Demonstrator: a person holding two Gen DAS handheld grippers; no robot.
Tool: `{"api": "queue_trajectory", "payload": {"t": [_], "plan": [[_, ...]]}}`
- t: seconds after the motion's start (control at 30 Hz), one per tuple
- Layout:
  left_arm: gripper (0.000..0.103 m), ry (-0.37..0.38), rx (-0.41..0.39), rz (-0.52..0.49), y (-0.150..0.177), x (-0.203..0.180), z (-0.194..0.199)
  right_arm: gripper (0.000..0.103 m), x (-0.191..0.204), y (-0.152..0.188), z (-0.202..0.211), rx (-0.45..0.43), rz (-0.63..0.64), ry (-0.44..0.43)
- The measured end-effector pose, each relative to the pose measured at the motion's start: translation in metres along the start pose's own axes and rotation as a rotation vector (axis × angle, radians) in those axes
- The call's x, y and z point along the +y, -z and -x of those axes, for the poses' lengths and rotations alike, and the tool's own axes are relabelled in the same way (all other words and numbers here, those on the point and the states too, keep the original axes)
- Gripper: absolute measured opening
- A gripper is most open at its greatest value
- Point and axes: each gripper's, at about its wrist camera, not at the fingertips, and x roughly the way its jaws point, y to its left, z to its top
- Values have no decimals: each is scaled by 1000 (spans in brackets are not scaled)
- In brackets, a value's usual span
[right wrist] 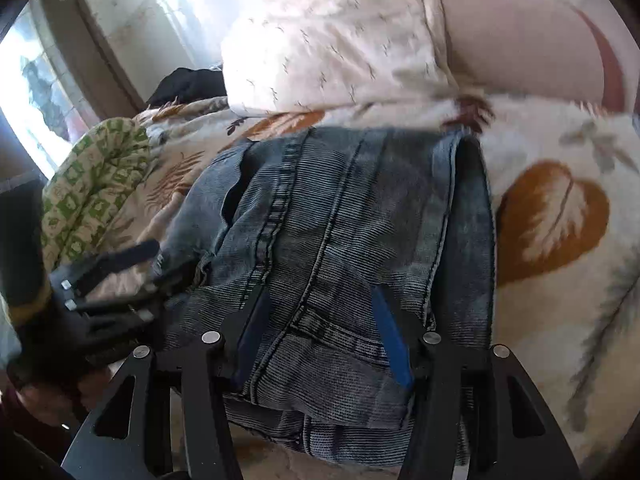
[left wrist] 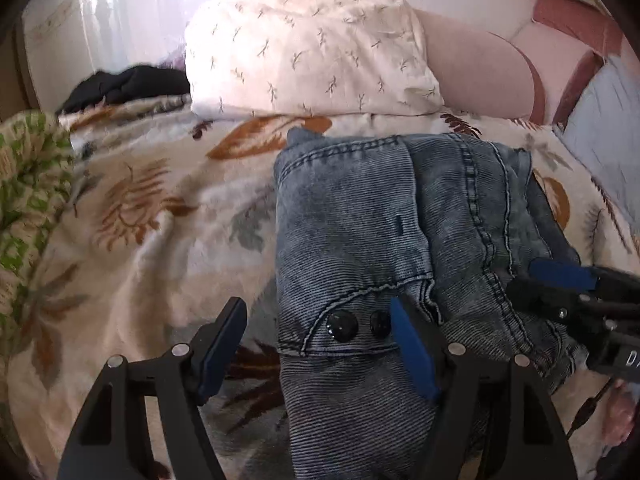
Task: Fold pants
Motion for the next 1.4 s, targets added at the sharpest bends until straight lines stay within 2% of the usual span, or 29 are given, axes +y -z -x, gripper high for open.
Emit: {"api": "queue_trajectory", "payload": {"t": [0.07, 0.17, 0.27, 0.33, 0.4, 0.43, 0.47, 0.5, 0.67, 0.8, 0.93, 1.07, 1.17, 1.23, 1.4], "plan": [[83, 10, 13, 31, -1, 5, -1, 53, -1, 2, 0, -3, -3, -1], [83, 14, -1, 59, -3, 8, 10, 53, 2, 2, 4, -5, 4, -1], [83, -41, -55, 37, -5, 3, 35, 54, 6, -1, 22, -33, 0, -1], [84, -75, -108, 38, -4, 0, 58, 55, 15, -2, 44, -102, 24, 18], [96, -102, -155, 64, -2, -1, 81, 57, 26, 2, 67, -178, 66, 56], [99, -116, -178, 78, -1, -1, 90, 60, 33, 6, 82, -220, 82, 81], [101, -133, -208, 90, 0, -3, 101, 68, 38, 11, 96, -259, 92, 103], [102, -145, -241, 94, 2, -5, 113, 75, 41, 15, 104, -286, 93, 115], [103, -192, -287, 62, 14, -20, 146, 78, 63, 45, 156, -460, 129, 213], [103, -217, -319, 51, 31, -25, 165, 84, 72, 65, 181, -573, 117, 242], [103, -258, -376, 115, 43, -8, 186, 86, 79, 79, 197, -648, 96, 263], [103, -283, -399, 176, 55, 12, 191, 89, 83, 89, 200, -699, 98, 263], [103, -305, -388, 174, 56, 15, 184, 89, 88, 91, 194, -699, 115, 275], [103, -310, -406, 167, 57, 14, 182, 89, 92, 90, 184, -689, 144, 301], [103, -366, -439, 178, 54, 20, 178, 89, 91, 87, 172, -673, 148, 300]]}}
